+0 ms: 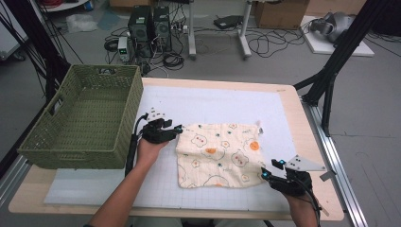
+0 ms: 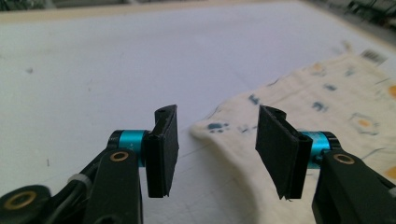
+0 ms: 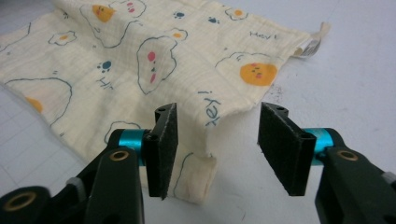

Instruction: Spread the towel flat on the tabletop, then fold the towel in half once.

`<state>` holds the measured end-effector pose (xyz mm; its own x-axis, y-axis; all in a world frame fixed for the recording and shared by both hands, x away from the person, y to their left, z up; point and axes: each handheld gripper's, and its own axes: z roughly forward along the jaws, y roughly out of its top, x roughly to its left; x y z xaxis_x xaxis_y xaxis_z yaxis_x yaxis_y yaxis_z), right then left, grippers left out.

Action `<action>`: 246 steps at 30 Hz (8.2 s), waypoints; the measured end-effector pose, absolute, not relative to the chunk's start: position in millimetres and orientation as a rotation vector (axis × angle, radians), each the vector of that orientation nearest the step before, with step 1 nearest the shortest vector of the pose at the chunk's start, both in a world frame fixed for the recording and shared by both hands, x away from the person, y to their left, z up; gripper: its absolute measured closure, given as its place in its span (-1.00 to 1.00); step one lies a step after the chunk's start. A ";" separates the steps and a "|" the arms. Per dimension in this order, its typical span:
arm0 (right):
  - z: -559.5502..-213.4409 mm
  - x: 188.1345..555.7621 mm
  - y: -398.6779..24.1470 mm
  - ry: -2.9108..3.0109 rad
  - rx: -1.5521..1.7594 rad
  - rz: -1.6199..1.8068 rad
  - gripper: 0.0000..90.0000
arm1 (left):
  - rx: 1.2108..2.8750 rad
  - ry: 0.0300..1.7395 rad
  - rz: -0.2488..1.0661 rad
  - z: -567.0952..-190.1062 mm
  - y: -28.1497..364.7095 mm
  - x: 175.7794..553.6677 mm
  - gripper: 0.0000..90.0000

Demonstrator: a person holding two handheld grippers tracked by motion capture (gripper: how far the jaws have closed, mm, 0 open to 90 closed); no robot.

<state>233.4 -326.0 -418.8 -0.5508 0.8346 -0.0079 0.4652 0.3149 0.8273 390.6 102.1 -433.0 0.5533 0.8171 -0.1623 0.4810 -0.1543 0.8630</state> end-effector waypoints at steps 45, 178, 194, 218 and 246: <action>-412.9 342.5 -283.8 2.217 1.101 1.133 -0.14 | 1.791 1.124 0.480 -432.8 119.8 398.6 -0.14; -425.8 256.3 -291.1 2.146 1.218 1.065 -0.07 | 1.846 0.893 0.407 -422.1 139.6 298.6 0.08; -412.5 278.1 -302.7 2.082 1.107 1.106 -0.73 | 1.721 0.854 0.479 -416.1 134.9 310.7 -0.53; -408.3 271.7 -310.0 2.022 1.127 1.159 -0.75 | 1.749 0.865 0.472 -423.6 128.9 307.2 -0.51; -409.2 274.4 -303.7 2.054 1.125 1.186 -0.75 | 1.761 0.994 0.395 -409.6 127.1 364.5 -0.53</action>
<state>274.4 -303.7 -409.2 -0.5262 0.8500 -0.0246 0.4035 0.2751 0.8727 364.5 127.1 -409.6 0.6033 0.7758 -0.1849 0.4370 -0.1276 0.8904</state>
